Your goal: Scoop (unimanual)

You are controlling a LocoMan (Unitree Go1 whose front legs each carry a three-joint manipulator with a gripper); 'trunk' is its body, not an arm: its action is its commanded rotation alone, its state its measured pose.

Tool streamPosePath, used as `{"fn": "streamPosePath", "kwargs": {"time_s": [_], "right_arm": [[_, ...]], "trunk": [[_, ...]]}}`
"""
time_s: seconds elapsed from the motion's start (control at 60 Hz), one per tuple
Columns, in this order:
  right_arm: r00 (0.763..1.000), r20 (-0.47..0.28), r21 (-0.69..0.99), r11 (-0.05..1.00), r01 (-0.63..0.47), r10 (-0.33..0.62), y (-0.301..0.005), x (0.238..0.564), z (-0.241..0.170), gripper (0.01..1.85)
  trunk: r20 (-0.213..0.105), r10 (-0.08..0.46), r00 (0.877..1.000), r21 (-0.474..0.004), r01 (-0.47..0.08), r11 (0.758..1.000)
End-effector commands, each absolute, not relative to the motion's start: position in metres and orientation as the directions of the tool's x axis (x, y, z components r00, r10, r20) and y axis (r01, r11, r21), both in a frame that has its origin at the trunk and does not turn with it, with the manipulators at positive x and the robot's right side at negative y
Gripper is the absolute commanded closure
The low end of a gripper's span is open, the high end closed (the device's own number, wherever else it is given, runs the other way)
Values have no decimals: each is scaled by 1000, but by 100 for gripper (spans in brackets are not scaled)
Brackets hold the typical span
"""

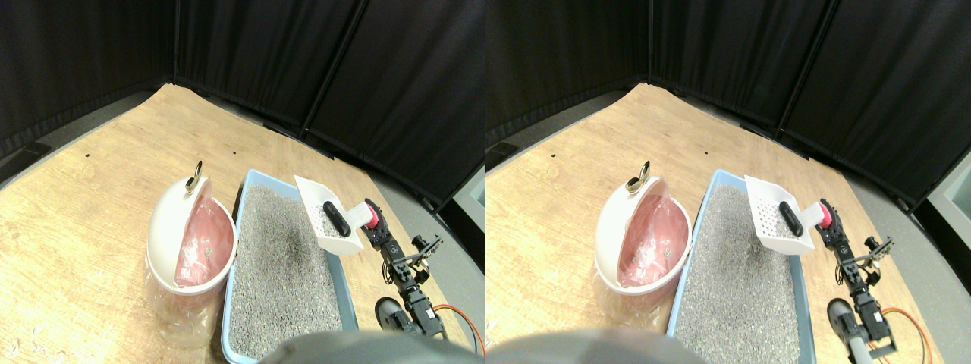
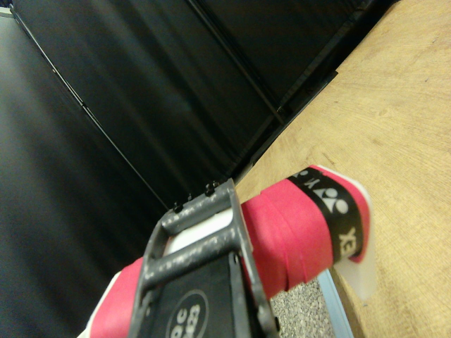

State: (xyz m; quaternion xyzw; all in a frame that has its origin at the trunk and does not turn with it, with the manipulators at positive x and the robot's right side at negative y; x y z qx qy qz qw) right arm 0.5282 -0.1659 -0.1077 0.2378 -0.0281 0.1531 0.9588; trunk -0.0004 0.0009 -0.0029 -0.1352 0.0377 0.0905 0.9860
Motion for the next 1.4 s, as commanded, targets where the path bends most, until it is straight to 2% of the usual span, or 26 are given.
{"fn": "streamPosePath", "kwargs": {"time_s": [0.017,0.15,0.217,0.25,0.483,0.75,0.883,0.983,1.117,1.283,1.3,1.333,1.4], "right_arm": [[946,166,426,845,-324,279,-158,528,-98,180],[935,158,386,851,-355,318,-153,526,-99,180],[917,162,338,853,-398,364,-150,526,-97,180],[924,150,320,867,-381,351,-148,524,-95,180],[920,94,282,876,-392,381,-132,523,-87,180],[904,32,166,889,-426,427,-116,525,-80,180],[883,21,120,876,-468,469,-107,527,-81,180],[875,2,111,869,-481,484,-99,528,-81,180],[875,-20,99,872,-480,484,-89,529,-82,180],[862,-43,94,861,-500,505,-76,530,-84,180],[851,-49,93,851,-517,523,-72,531,-85,180],[846,-51,85,846,-526,531,-69,531,-86,180],[845,-61,78,847,-526,530,-64,531,-87,180]], "trunk": [[-104,200,974,-264,-221,939],[-108,219,970,-273,-241,931],[-111,230,967,-279,-252,927],[-112,236,965,-280,-258,925],[-118,259,958,-295,-283,912],[-125,287,950,-320,-313,894],[-133,303,944,-335,-330,882],[-140,315,939,-347,-344,873],[-146,333,931,-364,-364,857],[-149,356,923,-383,-386,840],[-149,358,922,-383,-387,839],[-150,361,920,-386,-391,836],[-153,364,919,-389,-395,832]]}}
